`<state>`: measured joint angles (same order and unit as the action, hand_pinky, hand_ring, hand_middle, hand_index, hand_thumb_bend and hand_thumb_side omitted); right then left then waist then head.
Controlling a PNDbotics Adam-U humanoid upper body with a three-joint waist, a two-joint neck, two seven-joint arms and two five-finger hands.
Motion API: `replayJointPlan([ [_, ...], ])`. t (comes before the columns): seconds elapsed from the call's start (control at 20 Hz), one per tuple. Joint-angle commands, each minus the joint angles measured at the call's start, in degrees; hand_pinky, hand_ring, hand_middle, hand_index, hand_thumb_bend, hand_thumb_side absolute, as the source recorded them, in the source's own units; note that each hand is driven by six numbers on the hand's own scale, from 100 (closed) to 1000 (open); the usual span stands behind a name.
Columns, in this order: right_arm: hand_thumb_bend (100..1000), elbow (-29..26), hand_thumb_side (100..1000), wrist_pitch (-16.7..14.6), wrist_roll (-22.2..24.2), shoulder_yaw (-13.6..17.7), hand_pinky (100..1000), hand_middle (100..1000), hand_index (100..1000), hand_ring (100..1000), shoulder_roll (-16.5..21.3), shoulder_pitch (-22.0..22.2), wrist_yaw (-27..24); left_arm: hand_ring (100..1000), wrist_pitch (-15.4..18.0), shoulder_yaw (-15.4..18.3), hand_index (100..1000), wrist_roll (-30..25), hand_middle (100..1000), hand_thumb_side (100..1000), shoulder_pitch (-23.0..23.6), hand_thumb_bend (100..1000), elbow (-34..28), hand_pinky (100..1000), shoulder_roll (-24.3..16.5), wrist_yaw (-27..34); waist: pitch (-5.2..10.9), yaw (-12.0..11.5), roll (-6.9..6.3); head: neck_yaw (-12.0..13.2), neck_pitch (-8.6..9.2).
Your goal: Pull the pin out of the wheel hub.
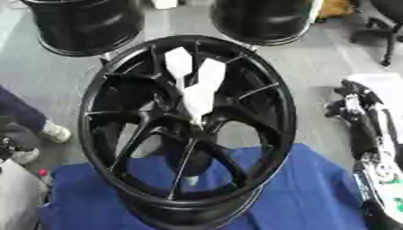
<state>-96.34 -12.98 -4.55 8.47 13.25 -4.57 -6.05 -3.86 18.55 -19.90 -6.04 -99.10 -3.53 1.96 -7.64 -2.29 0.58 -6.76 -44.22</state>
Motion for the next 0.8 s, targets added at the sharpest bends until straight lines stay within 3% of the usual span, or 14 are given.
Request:
replayJointPlan([
  [0.05, 100, -4.55, 443, 0.1, 2.65, -0.12, 413, 716, 820, 505, 5.62, -1.32, 2.78, 426, -0.31, 0.0, 764, -0.13, 568, 1000, -0.33, 107, -1.27, 573, -1.6, -0.18, 1.37, -0.16, 0.88, 0.04, 0.1],
  [0.25, 100, -7.8, 431, 0.65, 6.38, -3.6, 392, 769, 873, 466, 11.7, -4.71, 6.52, 426, -0.91, -0.01, 764, -0.17, 568, 1000, -0.15, 108, -1.27, 573, -2.54, -0.76, 1.94, -0.15, 2.48, 0.93, 0.1],
  [0.45, 100, -6.39, 435, 0.0, 10.16, -7.47, 402, 800, 896, 467, 17.83, -9.03, 10.29, 426, -1.14, -0.1, 764, -0.32, 568, 1000, -0.05, 108, -1.36, 573, -2.94, -0.99, 2.35, -0.22, 3.06, 0.94, 0.1],
  [0.8, 100, -1.45, 473, -6.12, 16.81, -17.23, 408, 821, 917, 462, 28.64, -19.07, 16.94, 427, -0.92, -0.92, 764, -1.17, 569, 1000, 0.29, 106, -1.17, 573, -3.45, -1.03, 2.91, -1.51, 3.47, -1.44, 0.1],
])
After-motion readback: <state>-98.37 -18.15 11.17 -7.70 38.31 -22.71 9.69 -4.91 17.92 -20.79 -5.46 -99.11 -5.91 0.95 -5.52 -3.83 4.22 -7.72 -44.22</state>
